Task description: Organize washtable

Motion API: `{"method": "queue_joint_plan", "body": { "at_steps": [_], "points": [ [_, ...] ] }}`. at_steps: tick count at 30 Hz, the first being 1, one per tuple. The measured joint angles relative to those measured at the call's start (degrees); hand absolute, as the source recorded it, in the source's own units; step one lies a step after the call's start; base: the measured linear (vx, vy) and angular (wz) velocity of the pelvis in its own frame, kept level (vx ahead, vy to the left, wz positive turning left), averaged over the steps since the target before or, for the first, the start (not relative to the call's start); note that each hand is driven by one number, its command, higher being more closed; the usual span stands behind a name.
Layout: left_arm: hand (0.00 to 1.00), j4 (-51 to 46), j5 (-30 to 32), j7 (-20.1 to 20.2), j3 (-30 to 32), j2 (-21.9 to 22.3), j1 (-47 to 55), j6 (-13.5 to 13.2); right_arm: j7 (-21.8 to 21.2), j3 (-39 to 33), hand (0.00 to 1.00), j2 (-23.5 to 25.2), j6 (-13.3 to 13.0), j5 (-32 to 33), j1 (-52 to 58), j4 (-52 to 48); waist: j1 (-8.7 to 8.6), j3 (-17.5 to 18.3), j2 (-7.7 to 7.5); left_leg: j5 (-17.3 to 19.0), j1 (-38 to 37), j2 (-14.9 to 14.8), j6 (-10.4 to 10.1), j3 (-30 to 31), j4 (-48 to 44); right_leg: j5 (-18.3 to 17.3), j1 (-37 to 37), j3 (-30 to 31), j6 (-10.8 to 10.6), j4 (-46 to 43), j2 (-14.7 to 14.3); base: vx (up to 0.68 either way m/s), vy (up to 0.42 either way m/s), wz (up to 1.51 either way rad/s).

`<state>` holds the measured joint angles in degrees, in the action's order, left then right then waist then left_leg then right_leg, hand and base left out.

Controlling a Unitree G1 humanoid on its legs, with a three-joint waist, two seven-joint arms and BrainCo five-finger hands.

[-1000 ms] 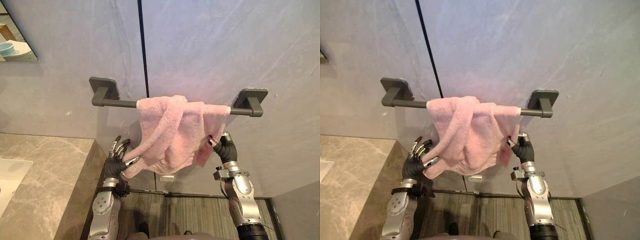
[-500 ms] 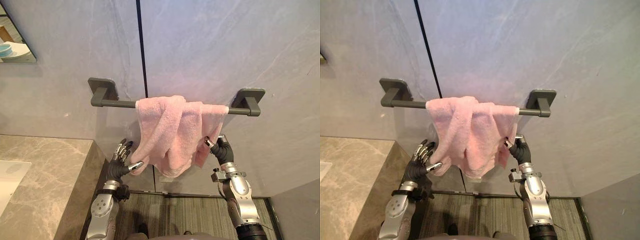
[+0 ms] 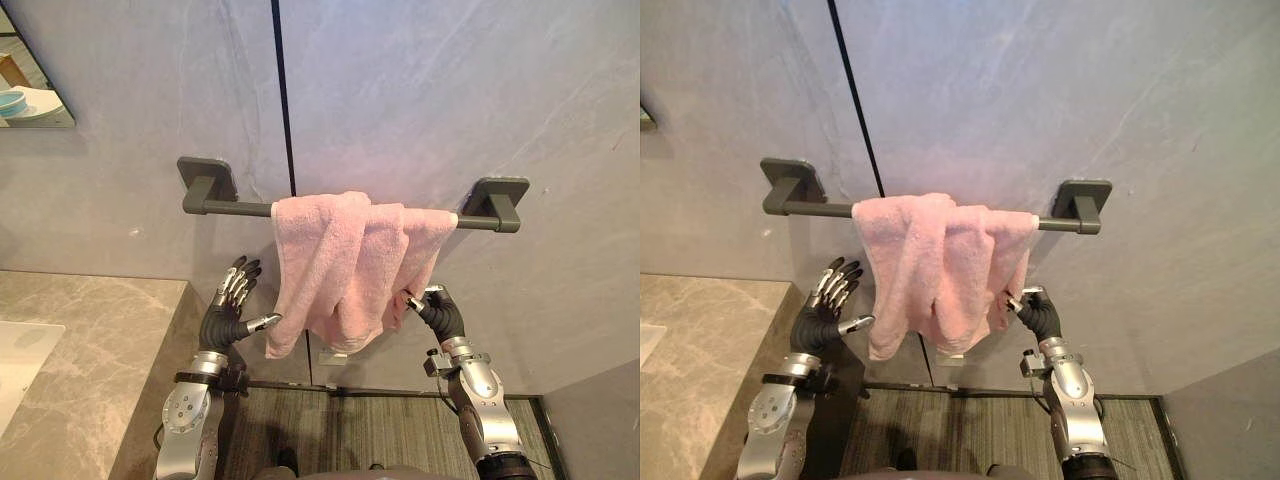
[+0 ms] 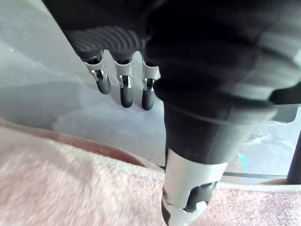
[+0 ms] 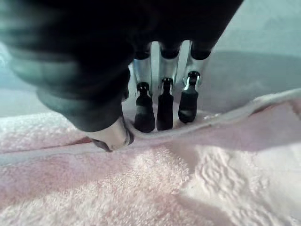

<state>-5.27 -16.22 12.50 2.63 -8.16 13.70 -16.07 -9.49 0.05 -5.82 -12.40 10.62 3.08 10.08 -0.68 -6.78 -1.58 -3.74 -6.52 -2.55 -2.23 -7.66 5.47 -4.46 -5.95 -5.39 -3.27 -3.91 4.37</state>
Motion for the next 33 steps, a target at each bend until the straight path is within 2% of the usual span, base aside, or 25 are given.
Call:
{"method": "queue_joint_plan", "body": {
  "at_steps": [7, 14, 21, 33],
  "points": [
    [0.00, -6.35, -2.16, 0.10, 0.28, 0.01, 0.17, -0.22, -0.68, 0.02, 0.00, -0.39, 0.14, -0.65, 0.86, -0.01, -0.14, 0.41, 0.72, 0.00, -0.68, -0.02, 0.00, 0.22, 0.00, 0.01, -0.83, -0.24, 0.02, 0.09, -0.01, 0.00, 0.000, 0.00],
    [0.00, -7.28, -2.20, -0.04, 0.28, 0.02, 0.15, -0.43, -0.43, -0.07, 0.00, -0.39, 0.21, -1.53, 0.86, -1.09, -0.14, 0.43, 0.73, 0.00, -0.79, -0.05, 0.00, 0.20, -0.02, 0.09, -0.93, -0.22, 0.11, 0.07, -0.03, 0.00, 0.000, 0.00],
    [0.00, -7.89, -2.11, -0.30, -0.22, 0.05, -2.08, -0.54, 0.76, -0.19, 0.00, -0.50, 0.22, -1.74, 0.40, -7.86, -0.16, 0.42, 0.72, 0.01, -1.76, -0.13, 0.00, -0.05, -0.02, 0.15, -1.76, 0.03, 0.19, 0.14, -0.12, -0.01, -0.002, -0.01],
    [0.00, -7.47, -1.57, -1.70, -4.45, 0.03, -6.38, -0.56, 0.32, 2.30, 0.00, -1.68, -0.02, -0.95, -4.62, -9.49, -0.15, 0.40, 0.69, -0.02, -2.20, -0.21, -0.01, -0.52, -0.01, 0.31, -1.85, 0.53, 0.25, 0.12, -0.22, -0.02, -0.004, -0.02]
  ]
}}
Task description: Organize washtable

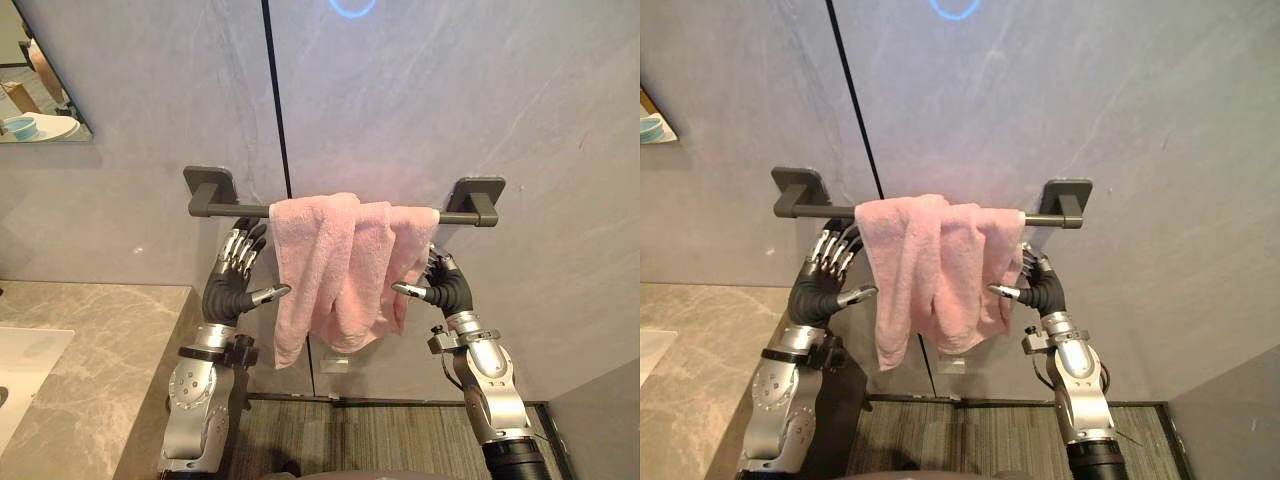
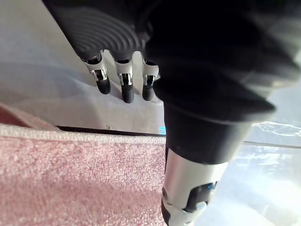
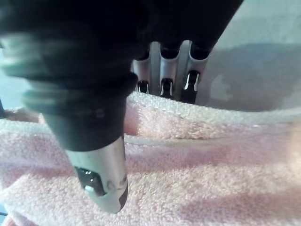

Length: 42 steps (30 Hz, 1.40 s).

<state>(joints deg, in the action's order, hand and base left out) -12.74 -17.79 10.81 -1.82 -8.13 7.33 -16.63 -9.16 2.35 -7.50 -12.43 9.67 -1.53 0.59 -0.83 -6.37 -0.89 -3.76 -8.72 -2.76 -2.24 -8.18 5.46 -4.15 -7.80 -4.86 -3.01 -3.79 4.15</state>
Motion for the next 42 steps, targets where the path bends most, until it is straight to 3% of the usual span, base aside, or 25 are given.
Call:
{"method": "queue_joint_plan", "body": {
  "at_steps": [6, 7, 8, 9, 42],
  "points": [
    [0.00, 2.82, 0.60, -1.08, -2.19, -0.02, -2.49, -0.11, -1.12, 3.12, 0.00, -0.42, 0.02, -0.03, -2.05, 0.01, 0.03, -0.01, -0.03, -0.01, -0.08, 0.02, 0.01, 0.00, 0.00, 0.04, -0.10, 0.02, -0.03, -0.01, 0.01, 0.00, 0.000, 0.00],
    [1.00, 3.43, 0.67, -1.11, -2.69, -0.02, -2.99, -0.10, -1.15, 3.63, 0.00, -0.32, 0.02, -0.03, -2.28, 0.03, 0.10, -0.01, -0.03, -0.01, -0.08, 0.03, 0.01, 0.01, 0.01, 0.04, -0.11, 0.01, -0.03, 0.00, 0.02, 0.00, 0.000, 0.00],
    [1.00, 3.64, 0.74, -1.13, -2.83, -0.02, -3.16, -0.10, -1.15, 4.04, 0.00, -0.37, 0.02, -0.03, -2.48, 0.09, 0.09, -0.02, -0.03, -0.01, -0.08, 0.03, 0.01, 0.01, 0.01, 0.04, -0.11, 0.01, -0.03, -0.01, 0.02, 0.00, 0.000, 0.00],
    [1.00, 4.52, 1.08, -1.13, -3.50, 0.00, -3.80, -0.07, -1.16, 4.85, 1.00, -0.37, 0.05, -0.03, -2.91, 0.14, 0.05, -0.02, -0.03, -0.01, -0.08, 0.04, 0.01, 0.00, 0.01, 0.05, -0.12, 0.02, -0.04, -0.03, 0.03, 0.00, 0.000, 0.00],
    [1.00, 8.78, 2.69, -4.47, -6.39, 0.25, -7.46, -0.16, -0.92, 10.88, 1.00, 0.33, 0.00, 0.00, -6.59, 5.83, -1.25, -0.03, -0.05, -0.15, -0.11, 0.06, 0.11, 0.14, 0.41, 0.07, -0.23, -0.09, -0.05, 0.02, 0.03, 0.00, 0.000, 0.00]
  ]
}}
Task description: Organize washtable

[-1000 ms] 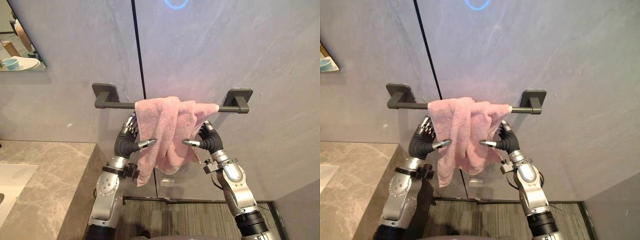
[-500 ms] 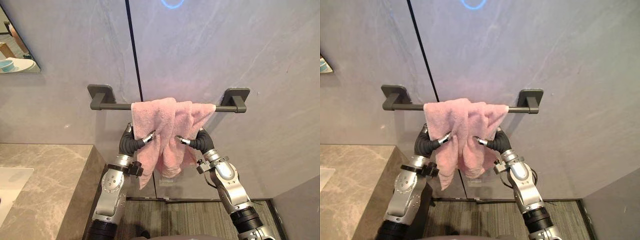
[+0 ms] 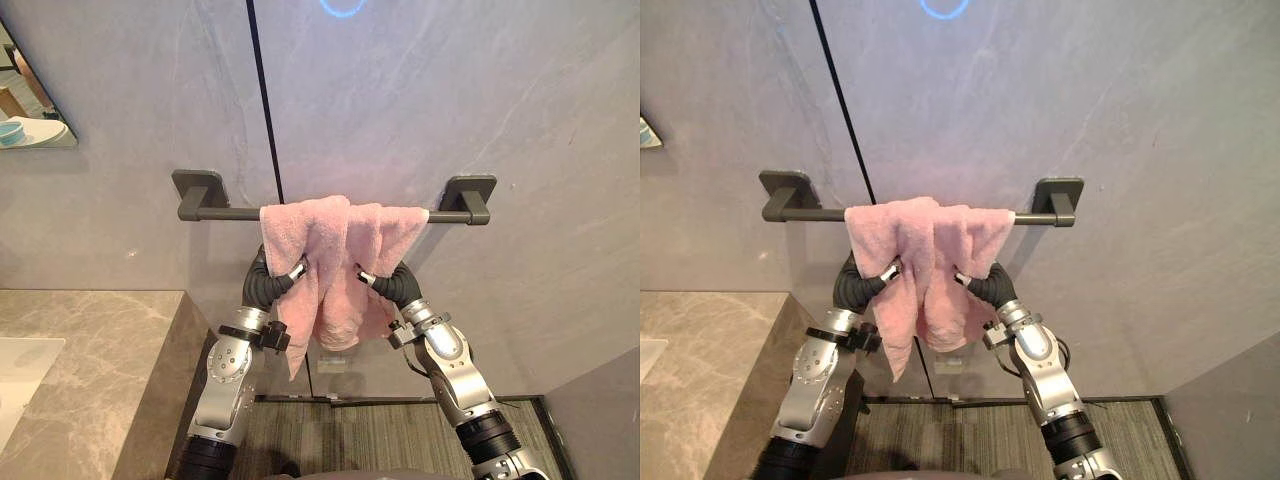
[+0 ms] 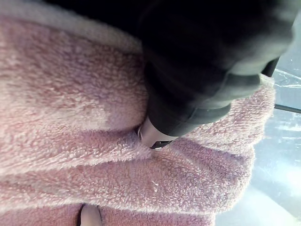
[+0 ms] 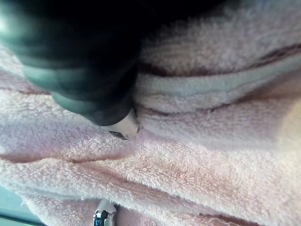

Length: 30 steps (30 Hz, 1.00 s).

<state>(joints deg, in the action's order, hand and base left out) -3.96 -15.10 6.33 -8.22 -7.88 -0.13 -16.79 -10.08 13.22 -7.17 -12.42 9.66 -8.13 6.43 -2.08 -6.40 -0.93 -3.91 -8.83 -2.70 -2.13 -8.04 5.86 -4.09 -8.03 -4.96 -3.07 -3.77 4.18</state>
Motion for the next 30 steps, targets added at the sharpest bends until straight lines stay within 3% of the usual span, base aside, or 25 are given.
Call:
{"method": "queue_joint_plan", "body": {
  "at_steps": [16, 30],
  "points": [
    [1.00, -7.04, -0.04, -1.70, 10.35, 2.69, 0.33, -1.42, 0.18, -6.05, 1.00, 1.69, -0.79, 1.08, 0.83, -0.05, -0.09, -0.16, 0.24, -0.17, 0.13, -0.01, -0.07, 1.02, 0.02, 0.00, -0.73, -1.22, 0.02, 0.67, 0.03, 0.00, -0.001, 0.03],
    [1.00, -7.21, -0.02, -1.22, 12.69, 5.11, 2.03, -1.32, -0.14, -6.98, 1.00, 2.97, -1.33, 0.96, 1.49, -1.21, -0.25, -0.96, 0.31, -0.15, 0.52, -0.06, -0.07, 1.58, 0.01, -0.01, -0.76, -1.78, 0.00, 0.86, 0.00, 0.00, -0.002, 0.01]
  ]
}}
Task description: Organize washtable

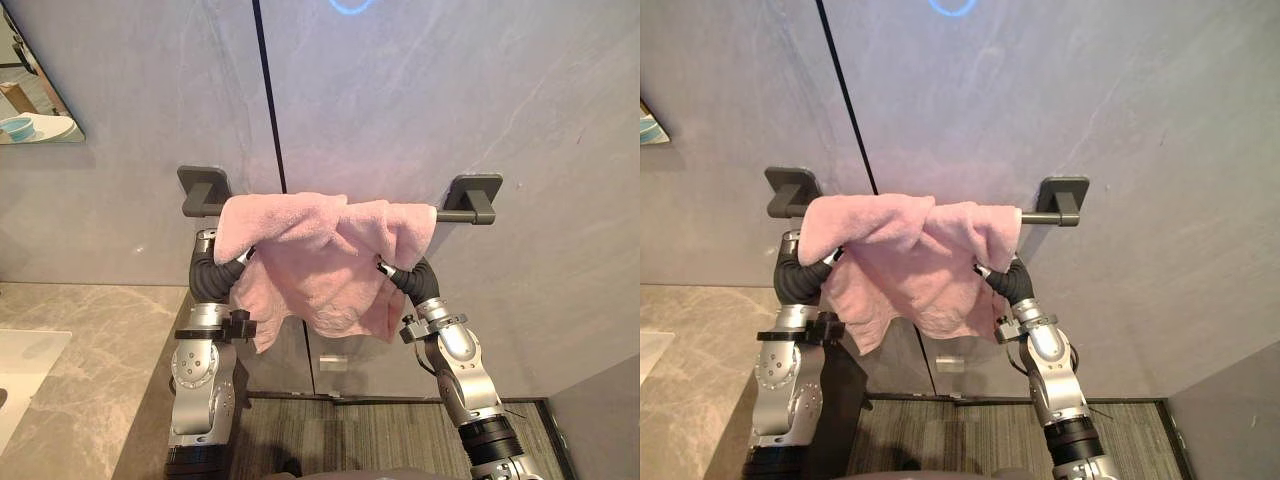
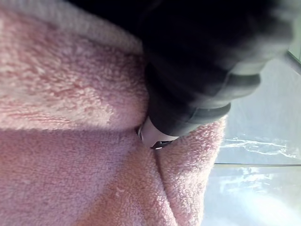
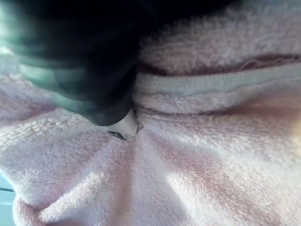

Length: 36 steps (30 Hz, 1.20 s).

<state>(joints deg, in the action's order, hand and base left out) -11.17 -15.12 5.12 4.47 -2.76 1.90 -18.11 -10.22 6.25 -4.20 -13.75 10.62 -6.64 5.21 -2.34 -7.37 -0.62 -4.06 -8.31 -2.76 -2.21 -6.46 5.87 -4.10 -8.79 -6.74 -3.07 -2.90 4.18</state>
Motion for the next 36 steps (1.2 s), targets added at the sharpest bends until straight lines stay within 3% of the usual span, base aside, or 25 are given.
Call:
{"method": "queue_joint_plan", "body": {
  "at_steps": [36],
  "points": [
    [1.00, 2.97, 0.16, 2.47, 4.58, 0.28, 1.05, 0.11, -0.52, -3.42, 1.00, 0.79, -1.47, -3.52, 0.99, -1.82, -0.21, -0.87, 0.62, 0.07, 0.77, -0.02, 0.07, 0.52, -0.01, -0.26, 0.13, -0.49, -0.41, -0.24, 0.01, 0.00, -0.001, 0.00]
  ]
}}
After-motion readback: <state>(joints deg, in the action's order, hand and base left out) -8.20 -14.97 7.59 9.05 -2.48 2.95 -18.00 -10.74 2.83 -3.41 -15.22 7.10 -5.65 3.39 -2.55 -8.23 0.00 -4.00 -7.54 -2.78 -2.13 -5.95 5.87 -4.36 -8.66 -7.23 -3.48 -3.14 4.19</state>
